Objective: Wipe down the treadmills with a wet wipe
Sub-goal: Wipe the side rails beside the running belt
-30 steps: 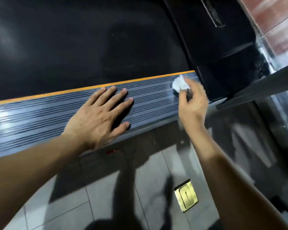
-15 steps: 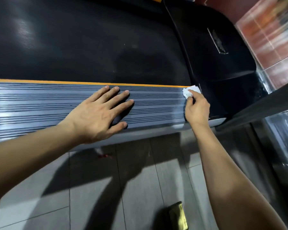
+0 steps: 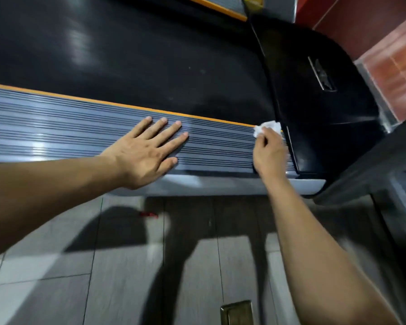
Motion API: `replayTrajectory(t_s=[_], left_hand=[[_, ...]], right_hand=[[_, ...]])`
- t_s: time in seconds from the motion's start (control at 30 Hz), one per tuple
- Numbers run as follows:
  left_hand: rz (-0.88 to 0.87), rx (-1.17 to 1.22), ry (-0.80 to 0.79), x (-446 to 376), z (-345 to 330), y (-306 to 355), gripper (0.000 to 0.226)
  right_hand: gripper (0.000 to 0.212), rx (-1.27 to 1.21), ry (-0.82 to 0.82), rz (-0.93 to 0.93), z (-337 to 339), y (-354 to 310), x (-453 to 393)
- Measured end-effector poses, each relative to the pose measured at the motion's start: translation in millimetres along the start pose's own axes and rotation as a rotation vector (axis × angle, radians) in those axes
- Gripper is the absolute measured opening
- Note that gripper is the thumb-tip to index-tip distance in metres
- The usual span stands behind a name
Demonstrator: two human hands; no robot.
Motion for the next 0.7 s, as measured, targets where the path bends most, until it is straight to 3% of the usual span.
replayTrajectory(t_s=[0.1,0.17,0.23,0.33,0.43,0.5,0.6,0.63,0.7], left_hand=[[0.103,-0.083,-0.122,-4.7,4.7,17.1,0.081],[0.116,-0.108,-0.171,-6.6,10.9,21.7,0.078],[0.123,-0.134,-0.195,-9.2,15.4,23.4,0.074],[0.144,-0.112,-0.231,-7.9,14.5,26.6,0.071],[0.15,-0.056,-0.217,-8.7,12.4,25.6,0.072],[0.153,-0.019,-0.203,-6.8,9.5,22.9,0.076],[0.133,0.032,-0.173,-6.4,5.1,19.4,0.094],[0.131,0.049,-0.172,-5.9,5.0,18.9,0.1],[0.136,0.064,-0.153,-6.7,2.3,17.2,0.103]], right_hand=[[0.032,-0.104,-0.094,0.219,-20.2,-31.7,23.4],[0.033,-0.123,-0.12,0.269,-17.9,-31.7,22.3],[0.03,-0.08,-0.084,0.199,-3.9,-10.7,8.4],[0.034,-0.005,-0.062,-0.068,16.9,32.7,-16.7],[0.037,-0.026,-0.054,-0.155,15.3,32.2,-15.2],[0.034,-0.102,-0.073,-0.03,5.9,1.7,3.4],[0.035,-0.239,-0.251,0.36,-12.7,-45.3,45.3],[0.039,-0.242,-0.29,0.406,-14.0,-47.5,49.5],[0.04,-0.2,-0.257,0.321,-9.3,-24.3,37.9]])
Point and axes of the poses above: each hand's wrist, its own x-axis away from the middle knuckle, its own z-axis out of the back of the hand, y = z × x, the point moved 2 cm from there along -x, towards the middle knuckle, and after that the axes turned 2 degrees about -x, right-handed, at the moved point
